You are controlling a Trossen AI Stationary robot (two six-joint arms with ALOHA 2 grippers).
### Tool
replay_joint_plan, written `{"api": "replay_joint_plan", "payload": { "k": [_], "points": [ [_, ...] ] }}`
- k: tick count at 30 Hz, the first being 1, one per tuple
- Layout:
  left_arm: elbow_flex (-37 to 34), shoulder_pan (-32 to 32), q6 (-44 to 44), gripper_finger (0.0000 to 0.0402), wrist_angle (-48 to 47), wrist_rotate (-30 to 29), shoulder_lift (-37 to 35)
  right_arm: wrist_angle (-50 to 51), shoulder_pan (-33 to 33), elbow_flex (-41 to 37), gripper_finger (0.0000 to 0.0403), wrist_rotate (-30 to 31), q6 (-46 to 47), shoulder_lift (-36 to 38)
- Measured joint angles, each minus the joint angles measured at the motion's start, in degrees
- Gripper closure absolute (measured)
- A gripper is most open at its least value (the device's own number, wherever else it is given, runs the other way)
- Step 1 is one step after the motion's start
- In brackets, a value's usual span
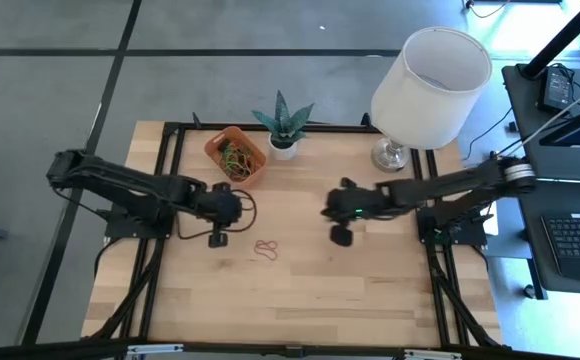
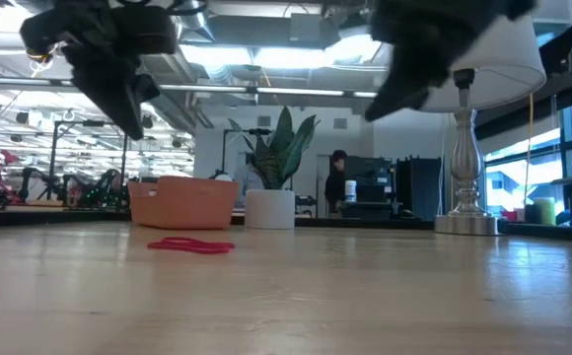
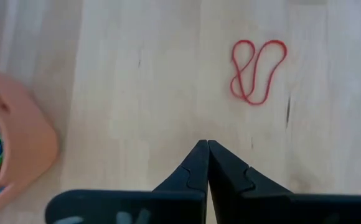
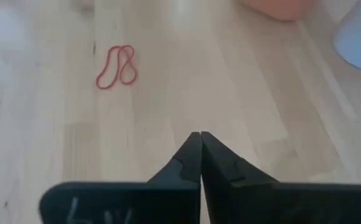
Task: Pick and place rubber bands into bin
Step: Put the red rubber band into the orange bin
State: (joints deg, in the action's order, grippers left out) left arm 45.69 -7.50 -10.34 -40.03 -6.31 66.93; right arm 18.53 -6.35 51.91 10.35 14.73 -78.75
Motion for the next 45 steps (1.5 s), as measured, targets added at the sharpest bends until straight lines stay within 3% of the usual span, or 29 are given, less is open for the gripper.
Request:
{"api": "replay_joint_plan", "payload": {
  "k": [11,20,41,45],
  "points": [
    [11.9,-0.4,-2.4,0.0400,1.3,-2.8,11.5,-18.3,-3.1,-29.4,0.0400,-2.7,3.0,28.8],
    [16.2,-0.4,-2.4,0.0400,2.8,-2.6,15.6,-24.6,-3.3,-40.8,0.0401,-5.7,-0.5,46.8],
    [16.2,-0.8,-8.1,0.0367,9.9,-1.1,20.2,-27.0,-0.5,-49.4,0.0402,-5.5,-12.0,78.4],
    [16.2,-0.8,-8.0,0.0363,10.0,-1.3,20.2,-25.7,1.2,-49.4,0.0402,-5.8,-12.6,78.6]
  ]
}}
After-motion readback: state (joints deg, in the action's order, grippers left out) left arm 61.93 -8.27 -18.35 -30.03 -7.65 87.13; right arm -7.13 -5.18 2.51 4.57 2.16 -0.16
